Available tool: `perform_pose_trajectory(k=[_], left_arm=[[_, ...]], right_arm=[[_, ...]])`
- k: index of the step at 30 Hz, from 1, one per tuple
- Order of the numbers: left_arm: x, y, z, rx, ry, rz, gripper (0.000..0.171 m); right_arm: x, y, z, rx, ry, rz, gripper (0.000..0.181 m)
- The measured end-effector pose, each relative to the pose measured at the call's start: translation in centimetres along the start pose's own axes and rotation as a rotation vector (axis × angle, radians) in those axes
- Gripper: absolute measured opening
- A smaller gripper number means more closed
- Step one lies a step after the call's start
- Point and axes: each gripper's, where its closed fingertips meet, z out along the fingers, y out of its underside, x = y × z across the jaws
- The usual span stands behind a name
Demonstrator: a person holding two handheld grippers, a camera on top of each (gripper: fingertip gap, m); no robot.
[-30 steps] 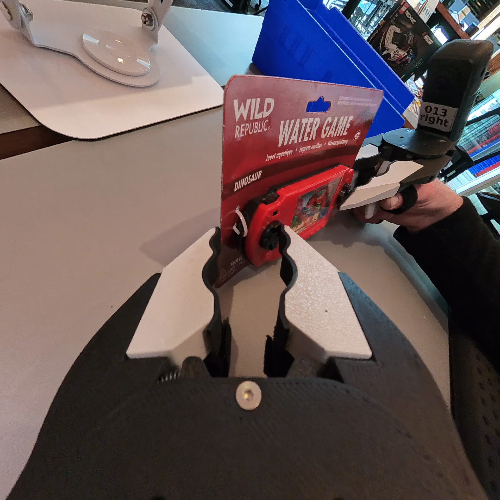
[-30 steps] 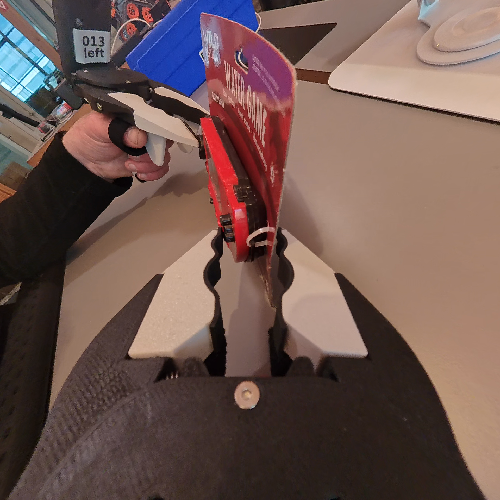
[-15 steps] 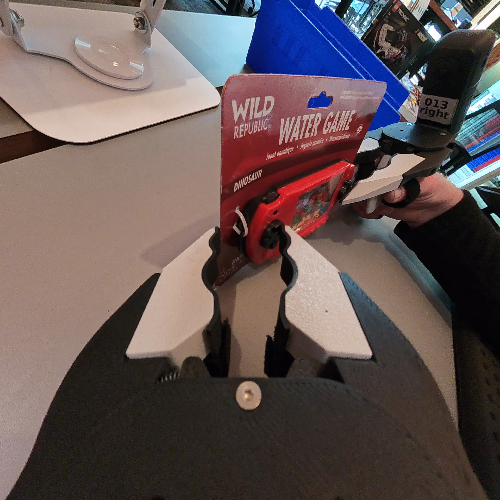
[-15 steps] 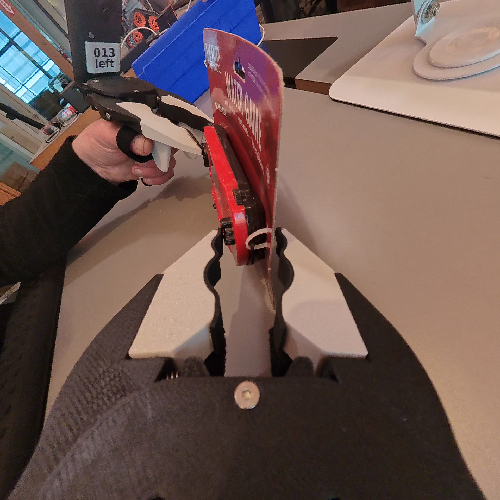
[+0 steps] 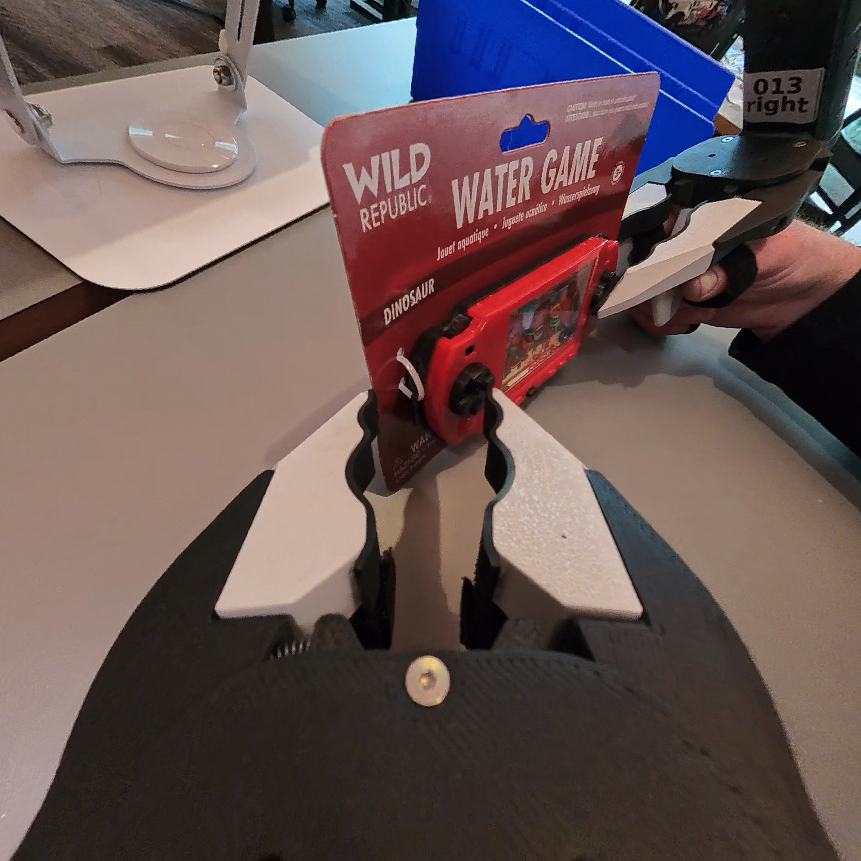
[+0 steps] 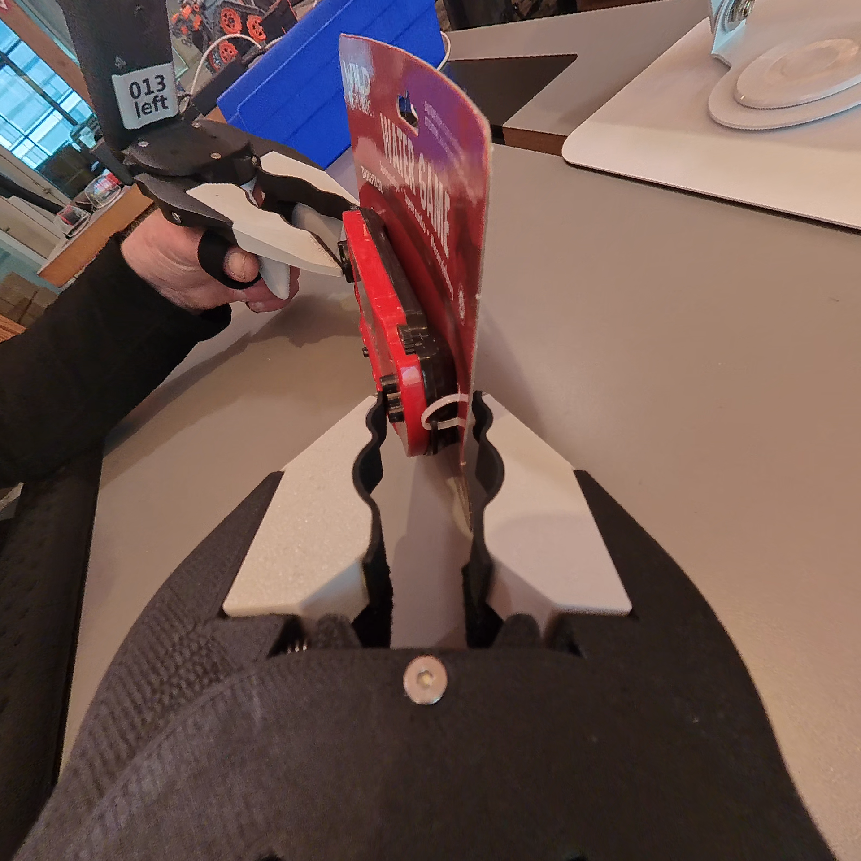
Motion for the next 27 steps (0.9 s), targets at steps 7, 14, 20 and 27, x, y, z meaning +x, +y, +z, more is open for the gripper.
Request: perform_pose_trajectory(k=[7,14,20,27], left_arm=[[-0.23,-0.34,0.53,0.037,-0.032,-0.036,0.036],[-0.21,-0.63,0.55,0.051,-0.052,-0.039,0.032],[-0.13,-0.62,0.42,0.052,-0.046,-0.022,0.037],[0.42,-0.48,0.42,0.065,-0.064,0.011,0.036]], right_arm=[[0.03,-0.07,-0.15,0.006,-0.011,0.019,0.032],[0.06,-0.24,-0.24,0.000,0.010,-0.006,0.029],[0.51,-0.55,-0.22,0.024,0.035,0.013,0.045],[0.70,-0.80,-0.72,0.052,0.027,0.025,0.039]])
